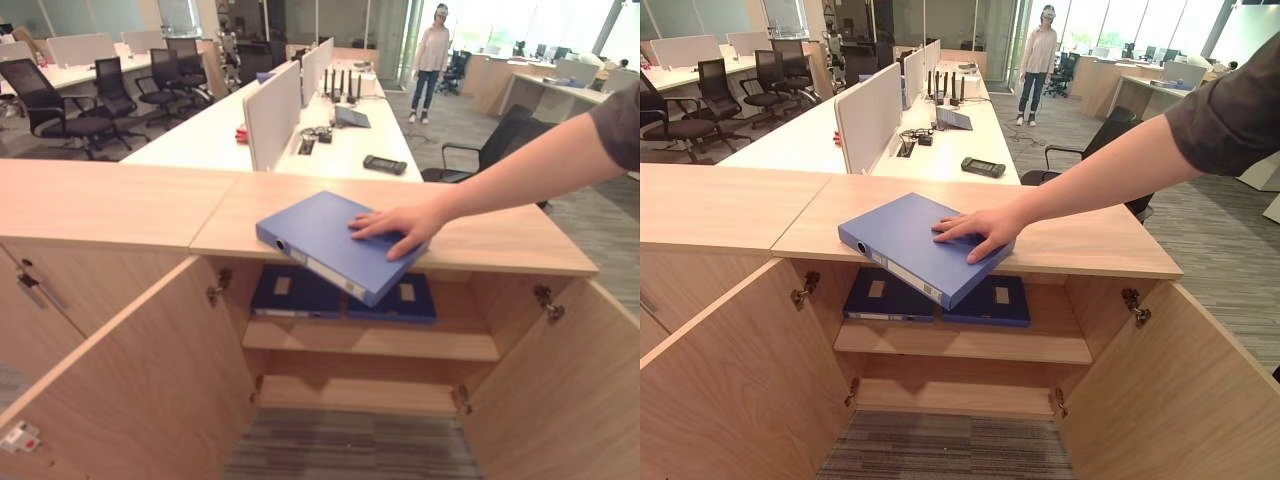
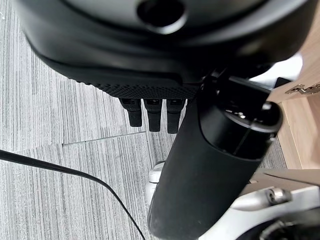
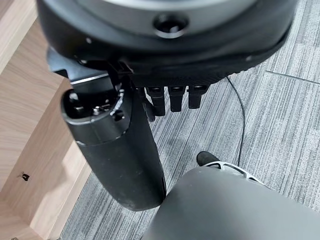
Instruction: Put the empty folder in the office cabinet
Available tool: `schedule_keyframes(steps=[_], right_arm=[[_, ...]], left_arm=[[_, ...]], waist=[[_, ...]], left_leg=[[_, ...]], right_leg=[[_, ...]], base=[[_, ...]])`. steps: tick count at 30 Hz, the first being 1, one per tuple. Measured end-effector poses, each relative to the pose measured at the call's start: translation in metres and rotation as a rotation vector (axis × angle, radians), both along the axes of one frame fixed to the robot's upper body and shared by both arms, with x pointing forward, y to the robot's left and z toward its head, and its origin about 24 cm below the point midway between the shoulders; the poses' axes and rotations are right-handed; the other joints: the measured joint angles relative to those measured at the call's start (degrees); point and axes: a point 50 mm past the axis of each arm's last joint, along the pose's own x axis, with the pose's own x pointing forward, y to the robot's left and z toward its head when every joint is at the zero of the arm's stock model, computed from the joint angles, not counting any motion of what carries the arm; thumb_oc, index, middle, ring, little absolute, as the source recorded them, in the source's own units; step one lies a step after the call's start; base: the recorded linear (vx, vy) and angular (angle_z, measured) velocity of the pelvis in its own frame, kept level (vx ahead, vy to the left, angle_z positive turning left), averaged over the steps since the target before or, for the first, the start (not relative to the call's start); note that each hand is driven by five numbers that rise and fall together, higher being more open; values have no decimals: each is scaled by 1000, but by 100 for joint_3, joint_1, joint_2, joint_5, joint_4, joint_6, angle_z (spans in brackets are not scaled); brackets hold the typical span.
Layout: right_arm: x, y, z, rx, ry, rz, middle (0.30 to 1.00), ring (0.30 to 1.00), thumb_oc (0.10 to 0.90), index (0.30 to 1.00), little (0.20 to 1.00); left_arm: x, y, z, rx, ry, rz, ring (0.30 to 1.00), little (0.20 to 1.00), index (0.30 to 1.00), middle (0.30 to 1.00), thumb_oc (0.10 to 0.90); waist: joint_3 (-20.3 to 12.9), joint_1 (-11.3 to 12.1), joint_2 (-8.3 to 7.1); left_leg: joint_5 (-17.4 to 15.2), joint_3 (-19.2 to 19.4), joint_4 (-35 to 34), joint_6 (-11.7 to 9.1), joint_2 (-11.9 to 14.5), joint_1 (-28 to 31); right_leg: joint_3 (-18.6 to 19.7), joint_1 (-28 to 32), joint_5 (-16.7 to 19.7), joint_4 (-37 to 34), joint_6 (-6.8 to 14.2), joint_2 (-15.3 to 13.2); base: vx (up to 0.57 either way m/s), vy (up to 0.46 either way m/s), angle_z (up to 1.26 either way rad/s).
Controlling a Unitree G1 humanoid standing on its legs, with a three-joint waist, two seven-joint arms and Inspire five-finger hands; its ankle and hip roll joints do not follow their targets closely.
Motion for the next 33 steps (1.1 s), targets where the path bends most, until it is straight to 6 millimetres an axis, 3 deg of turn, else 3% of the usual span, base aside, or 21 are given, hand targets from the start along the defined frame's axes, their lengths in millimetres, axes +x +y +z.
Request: schedule_keyframes(steps=[10, 14, 19, 21, 23, 25, 26, 27, 30, 33], right_arm=[[0, 0, 0, 0, 0, 0, 900, 900, 800, 900, 900], [1, 0, 0, -2, -3, 0, 900, 900, 800, 900, 900], [8, -3, 2, -15, -39, -2, 900, 900, 800, 900, 900], [10, -4, 4, -3, -75, -15, 900, 900, 800, 900, 900], [4, -9, 4, -17, -76, -52, 900, 900, 800, 900, 900], [-1, -10, 3, -17, -61, -81, 900, 900, 800, 900, 900], [-1, -11, 3, -22, -56, -80, 900, 900, 800, 900, 900], [-3, -16, 3, -32, -40, -80, 900, 900, 800, 900, 900], [1, -18, 4, -29, -40, -75, 900, 900, 800, 900, 900], [-1, -15, 3, -17, -40, -77, 900, 900, 800, 900, 900]], left_arm=[[1, 0, 0, -1, -2, -5, 900, 900, 900, 900, 800], [7, -2, 0, 1, -14, -86, 900, 900, 900, 900, 800], [19, 4, 4, 7, -123, -44, 900, 900, 900, 900, 800], [29, 17, 29, -18, -350, 20, 900, 900, 900, 900, 800], [67, 26, 67, -60, -653, 148, 900, 900, 900, 900, 800], [102, 22, 138, -183, -1073, 213, 900, 900, 900, 900, 800], [115, 21, 150, -208, -1178, 208, 900, 900, 900, 900, 800], [141, 20, 164, -234, -1313, 235, 900, 900, 900, 900, 800], [165, 27, 175, -208, -1384, 244, 900, 900, 900, 900, 800], [165, 27, 178, -194, -1392, 242, 900, 900, 900, 900, 800]], waist=[[4, 0, 4], [21, 2, 13], [268, 29, 74], [448, 73, 62], [582, 334, 129], [579, 485, 117], [562, 501, 156], [521, 499, 240], [475, 374, 320], [447, 310, 245]], left_leg=[[-6, 0, 0, 6, -1, 1], [-5, -6, 0, 7, -2, 0], [46, -45, 1, 49, -6, 5], [87, -119, 2, -4, -5, 9], [118, -243, -5, -8, -41, -3], [111, -255, -4, -1, -60, 12], [93, -282, -4, 23, -78, 8], [70, -304, -6, 17, -103, 17], [66, -260, -6, 14, -96, 52], [88, -194, -5, 19, -81, 113]], right_leg=[[-1, 0, -8, 0, 8, 0], [-5, 2, -8, 0, 9, 0], [-42, 33, -2, 0, 11, 1], [-111, 76, -6, 0, 26, 14], [-250, 144, -21, 0, 39, -5], [-260, 165, -32, 1, 56, -19], [-261, 175, -33, 1, 57, -25], [-272, 198, -28, 0, 66, -47], [-219, 201, -17, 0, 78, -44], [-137, 218, -16, -1, 69, -39]], base=[[0, 0, 0], [0, 0, 0], [-9, 9, 3], [-11, 7, 23], [-4, 0, 30], [18, -3, 8], [24, -4, 12], [24, -5, 8], [12, -5, -7], [11, -6, -13]])
